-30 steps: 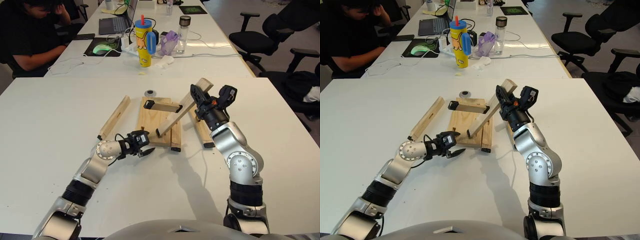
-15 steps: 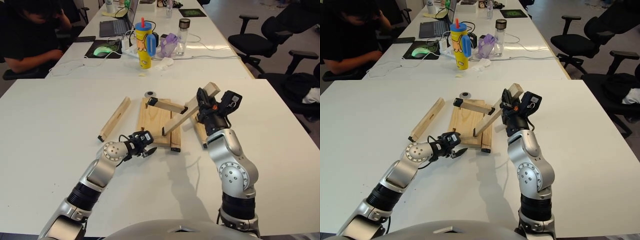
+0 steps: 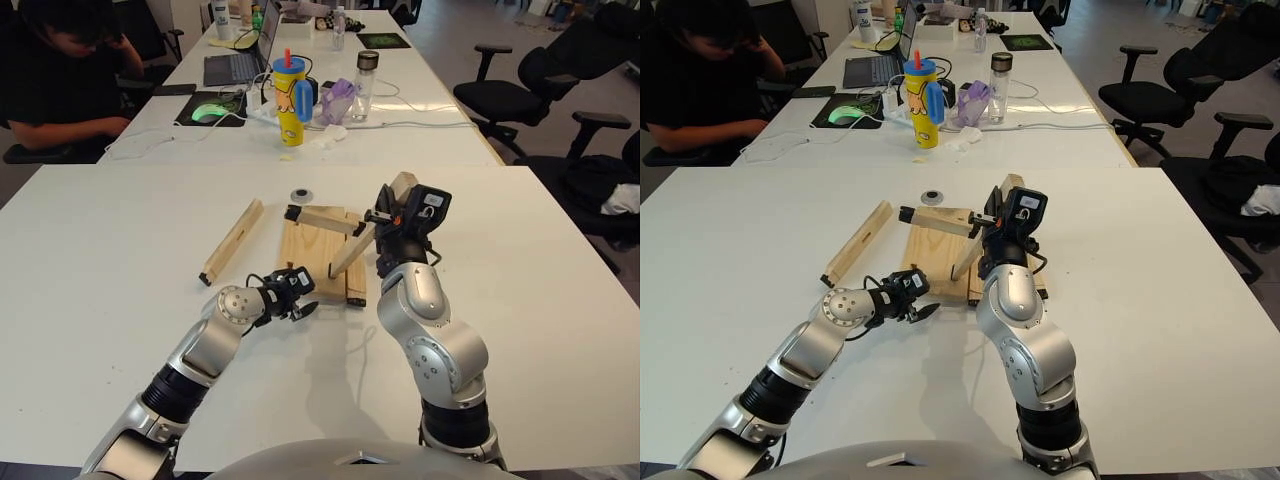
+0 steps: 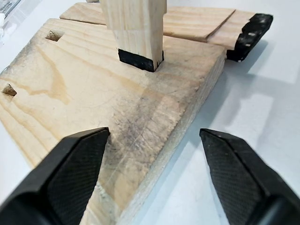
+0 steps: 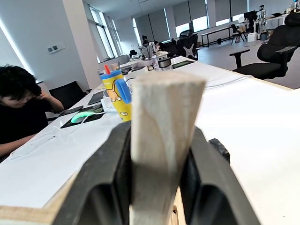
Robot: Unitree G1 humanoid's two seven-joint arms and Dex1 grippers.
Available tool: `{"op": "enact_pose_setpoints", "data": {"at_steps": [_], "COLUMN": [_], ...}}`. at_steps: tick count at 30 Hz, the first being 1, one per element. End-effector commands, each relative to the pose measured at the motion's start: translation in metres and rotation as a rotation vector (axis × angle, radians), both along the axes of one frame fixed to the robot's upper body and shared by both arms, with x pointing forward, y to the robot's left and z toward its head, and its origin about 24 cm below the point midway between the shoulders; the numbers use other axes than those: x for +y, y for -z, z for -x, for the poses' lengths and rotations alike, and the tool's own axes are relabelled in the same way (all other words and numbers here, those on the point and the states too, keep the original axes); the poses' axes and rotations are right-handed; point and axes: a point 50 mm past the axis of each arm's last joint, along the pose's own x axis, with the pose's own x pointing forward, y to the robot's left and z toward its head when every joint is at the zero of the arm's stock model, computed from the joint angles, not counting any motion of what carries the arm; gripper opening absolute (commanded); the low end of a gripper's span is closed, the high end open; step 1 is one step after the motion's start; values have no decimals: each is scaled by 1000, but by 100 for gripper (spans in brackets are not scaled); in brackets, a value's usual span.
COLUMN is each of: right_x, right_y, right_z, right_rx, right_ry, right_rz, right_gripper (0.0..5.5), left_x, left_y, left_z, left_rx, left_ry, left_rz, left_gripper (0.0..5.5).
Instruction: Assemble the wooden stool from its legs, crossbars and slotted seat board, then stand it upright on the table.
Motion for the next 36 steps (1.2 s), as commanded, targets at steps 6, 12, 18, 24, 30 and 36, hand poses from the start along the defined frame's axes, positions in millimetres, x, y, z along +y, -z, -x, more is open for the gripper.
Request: {"op": "enact_pose_setpoints", "data": {"at_steps": [6, 12, 18, 24, 30, 36], "right_x": [17, 17, 15, 8, -10, -27], "right_y": [82, 99, 83, 48, 23, 15], "right_z": [2, 9, -1, -12, -9, 7], "right_rx": [341, 359, 239, 73, 3, -24], "right_ry": [-93, -181, -290, -360, -381, -443], "right_rz": [356, 373, 214, 77, 61, 67], "right_gripper": [106, 106, 106, 202, 202, 202], "left_x": [-2, -6, -5, 2, 11, 19], "left_y": [48, 48, 52, 59, 66, 71], "left_z": [41, 41, 37, 35, 34, 34], "left_rx": [289, 262, 245, 246, 235, 219], "left_ry": [-80, -135, -221, -306, -427, -529], "left_rz": [-25, -4, -7, -8, -3, 3], "left_gripper": [358, 358, 358, 358, 358, 358]}}
